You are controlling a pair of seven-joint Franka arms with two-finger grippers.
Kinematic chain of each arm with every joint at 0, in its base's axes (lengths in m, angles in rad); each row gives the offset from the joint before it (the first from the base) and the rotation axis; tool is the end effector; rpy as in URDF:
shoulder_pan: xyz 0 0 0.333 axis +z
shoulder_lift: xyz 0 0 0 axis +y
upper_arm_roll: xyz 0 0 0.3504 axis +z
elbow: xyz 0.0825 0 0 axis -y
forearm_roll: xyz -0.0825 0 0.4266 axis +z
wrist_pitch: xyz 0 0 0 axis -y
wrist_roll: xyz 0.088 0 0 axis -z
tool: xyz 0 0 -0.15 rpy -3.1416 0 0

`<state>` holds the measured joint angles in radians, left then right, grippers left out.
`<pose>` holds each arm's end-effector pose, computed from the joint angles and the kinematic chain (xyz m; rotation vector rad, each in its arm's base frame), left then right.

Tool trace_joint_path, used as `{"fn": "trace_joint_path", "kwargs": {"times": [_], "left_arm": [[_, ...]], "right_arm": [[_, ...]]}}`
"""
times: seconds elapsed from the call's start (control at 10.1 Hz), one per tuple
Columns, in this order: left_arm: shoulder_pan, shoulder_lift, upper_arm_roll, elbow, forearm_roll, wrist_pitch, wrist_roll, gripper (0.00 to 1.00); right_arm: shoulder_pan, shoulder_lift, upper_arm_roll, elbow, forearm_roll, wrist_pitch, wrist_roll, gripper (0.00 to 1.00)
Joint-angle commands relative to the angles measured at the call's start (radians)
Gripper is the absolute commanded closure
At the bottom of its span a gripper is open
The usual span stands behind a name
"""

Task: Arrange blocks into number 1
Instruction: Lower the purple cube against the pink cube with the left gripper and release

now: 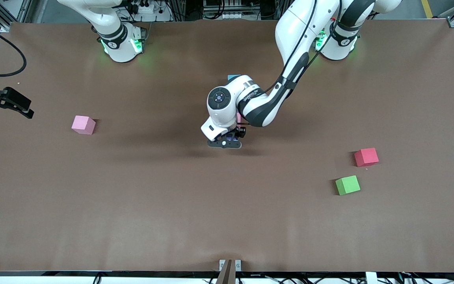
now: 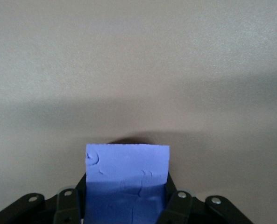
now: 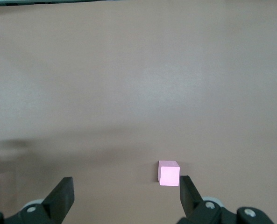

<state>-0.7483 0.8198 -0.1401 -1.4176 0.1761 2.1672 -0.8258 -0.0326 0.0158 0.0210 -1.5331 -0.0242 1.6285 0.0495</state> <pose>0.5132 -0.5842 0.1613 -3.0643 0.1921 0.0157 0.6123 -0.0107 0.6314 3.1153 -0.0946 0.1248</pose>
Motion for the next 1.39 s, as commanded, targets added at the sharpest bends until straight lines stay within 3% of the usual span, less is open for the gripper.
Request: {"fn": "trace_joint_path", "kwargs": {"times": [0.0, 0.3, 1.29], "left_arm": [[0.027, -0.036, -0.015, -0.083, 0.072, 0.093, -0.023, 1.00], [0.035, -0.031, -0.015, -0.084, 0.072, 0.151, -0.023, 1.00], [0.046, -0.056, -0.065, -0.145, 0.074, 0.151, -0.082, 1.00]], "right_arm": [[-0.003, -0.004, -0.004, 0.037, 0.018, -0.041, -0.026, 0.00], [-0.015, -0.002, -0.001, 0.057, 0.018, -0.038, -0.025, 0.00], [-0.013, -0.002, -0.004, 0.056, 0.040, -0.042, -0.052, 0.00]]}}
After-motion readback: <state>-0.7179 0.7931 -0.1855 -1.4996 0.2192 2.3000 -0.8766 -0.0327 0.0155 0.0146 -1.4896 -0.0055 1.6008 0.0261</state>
